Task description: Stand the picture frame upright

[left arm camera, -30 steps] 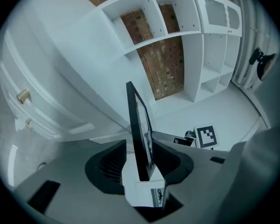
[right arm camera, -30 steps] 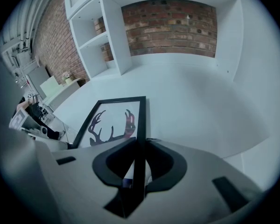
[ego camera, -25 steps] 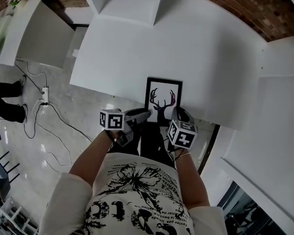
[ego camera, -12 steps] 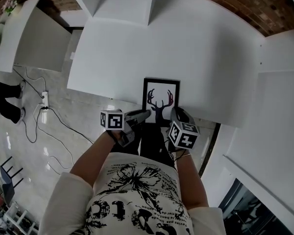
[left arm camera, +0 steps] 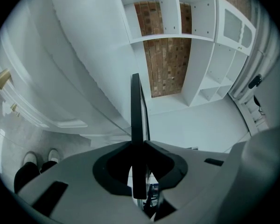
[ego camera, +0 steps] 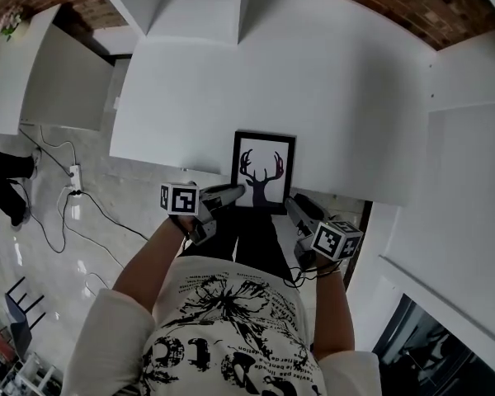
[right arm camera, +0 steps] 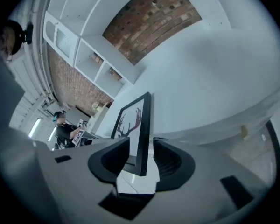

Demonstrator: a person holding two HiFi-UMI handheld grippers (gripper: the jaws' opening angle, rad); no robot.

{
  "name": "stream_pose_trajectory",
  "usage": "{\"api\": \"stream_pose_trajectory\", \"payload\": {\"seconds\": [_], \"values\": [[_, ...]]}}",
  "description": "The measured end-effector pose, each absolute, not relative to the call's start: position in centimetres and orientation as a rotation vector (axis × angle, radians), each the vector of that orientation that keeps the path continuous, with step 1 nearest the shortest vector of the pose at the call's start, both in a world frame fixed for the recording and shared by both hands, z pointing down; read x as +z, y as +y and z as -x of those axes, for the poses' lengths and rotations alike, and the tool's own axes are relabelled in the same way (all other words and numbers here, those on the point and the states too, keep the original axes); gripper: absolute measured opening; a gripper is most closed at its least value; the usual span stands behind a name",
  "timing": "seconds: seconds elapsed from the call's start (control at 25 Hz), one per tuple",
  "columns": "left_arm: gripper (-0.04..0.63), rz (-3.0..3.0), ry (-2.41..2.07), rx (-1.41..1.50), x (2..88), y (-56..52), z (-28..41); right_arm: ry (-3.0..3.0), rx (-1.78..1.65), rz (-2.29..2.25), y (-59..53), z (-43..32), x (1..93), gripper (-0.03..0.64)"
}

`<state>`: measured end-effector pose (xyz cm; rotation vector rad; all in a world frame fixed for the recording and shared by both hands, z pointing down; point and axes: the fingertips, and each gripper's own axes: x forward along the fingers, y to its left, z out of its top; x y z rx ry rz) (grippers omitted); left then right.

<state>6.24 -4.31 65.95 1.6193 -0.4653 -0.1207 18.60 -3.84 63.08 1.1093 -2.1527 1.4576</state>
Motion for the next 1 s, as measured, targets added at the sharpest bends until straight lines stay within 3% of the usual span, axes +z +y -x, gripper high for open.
{"api": "stream_pose_trajectory", "payload": {"seconds": [0.2,0.28,0.4,0.6,1.0], "values": [[0.081,-1.642,-0.43,-0.078,65.9,-4.2,-5.9,-2.288,1.54,-0.804,-1.8,-16.5,63.6,0.173],[0.081,-1.648,-0.417,-0.067,66.0,-4.2,-5.7,-2.332,1.551,-0.69,-1.8,-15.6,63.9,0.218],[0.081,-1.663,-0.399,-0.046,66.1,-4.0,-5.5,-2.349,1.601,-0.597,-2.3,-15.3,64.8,0.213],[0.08,-1.681,-0.385,-0.026,66.3,-3.9,-5.6,-2.326,1.779,-0.518,-3.5,-15.1,65.8,0.097],[0.084,-1.717,-0.409,0.002,66.5,-3.7,-5.1,-2.373,1.749,-0.456,-2.8,-14.6,65.0,0.089]]}}
